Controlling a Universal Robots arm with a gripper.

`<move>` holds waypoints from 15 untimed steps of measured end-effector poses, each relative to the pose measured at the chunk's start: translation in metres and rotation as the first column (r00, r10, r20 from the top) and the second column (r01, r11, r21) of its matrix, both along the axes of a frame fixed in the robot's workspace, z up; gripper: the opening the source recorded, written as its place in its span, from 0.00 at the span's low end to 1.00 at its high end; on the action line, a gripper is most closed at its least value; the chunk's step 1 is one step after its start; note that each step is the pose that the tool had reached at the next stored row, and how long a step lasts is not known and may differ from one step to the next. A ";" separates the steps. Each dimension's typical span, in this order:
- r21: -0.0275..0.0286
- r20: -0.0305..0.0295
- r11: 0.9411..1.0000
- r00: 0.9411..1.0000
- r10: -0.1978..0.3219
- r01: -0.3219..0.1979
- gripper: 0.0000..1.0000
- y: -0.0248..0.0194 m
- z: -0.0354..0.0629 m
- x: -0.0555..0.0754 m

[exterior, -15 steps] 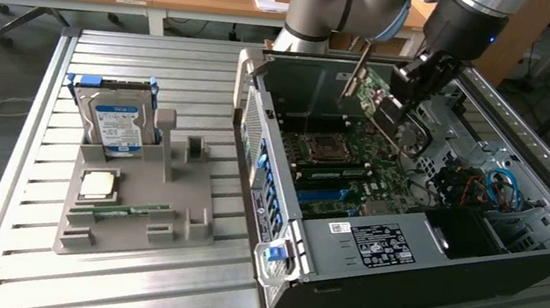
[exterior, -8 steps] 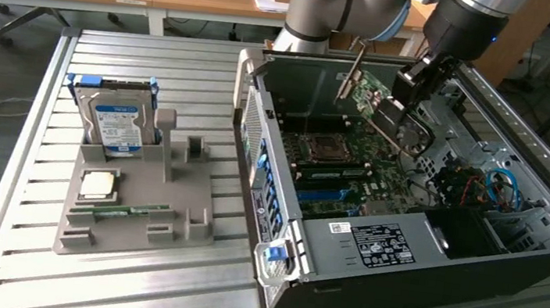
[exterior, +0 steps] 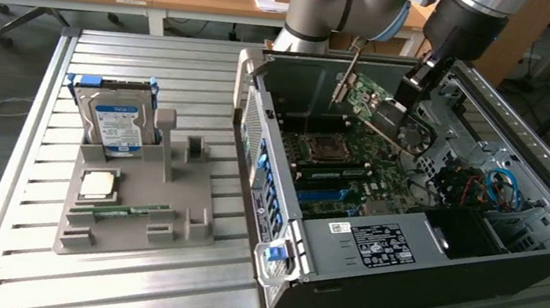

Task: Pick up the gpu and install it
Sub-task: 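Insert the gpu into the slot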

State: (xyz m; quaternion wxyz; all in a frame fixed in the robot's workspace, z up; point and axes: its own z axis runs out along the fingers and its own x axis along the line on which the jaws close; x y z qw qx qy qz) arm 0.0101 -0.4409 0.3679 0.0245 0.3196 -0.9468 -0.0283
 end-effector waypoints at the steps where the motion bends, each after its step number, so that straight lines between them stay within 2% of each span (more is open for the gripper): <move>1: 0.000 0.000 1.000 1.000 0.018 -0.018 0.26 0.0000 0.0000 0.000; 5: 0.000 0.000 0.996 0.996 0.090 -0.090 0.26 0.0000 -0.0002 0.000; 8: 0.000 0.000 0.989 0.989 0.145 -0.145 0.26 0.0000 -0.0004 0.000; 12: 0.000 0.000 0.976 0.976 0.216 -0.216 0.26 0.0000 -0.0005 0.000; 15: 0.000 0.000 0.963 0.963 0.269 -0.269 0.26 0.0000 -0.0006 0.000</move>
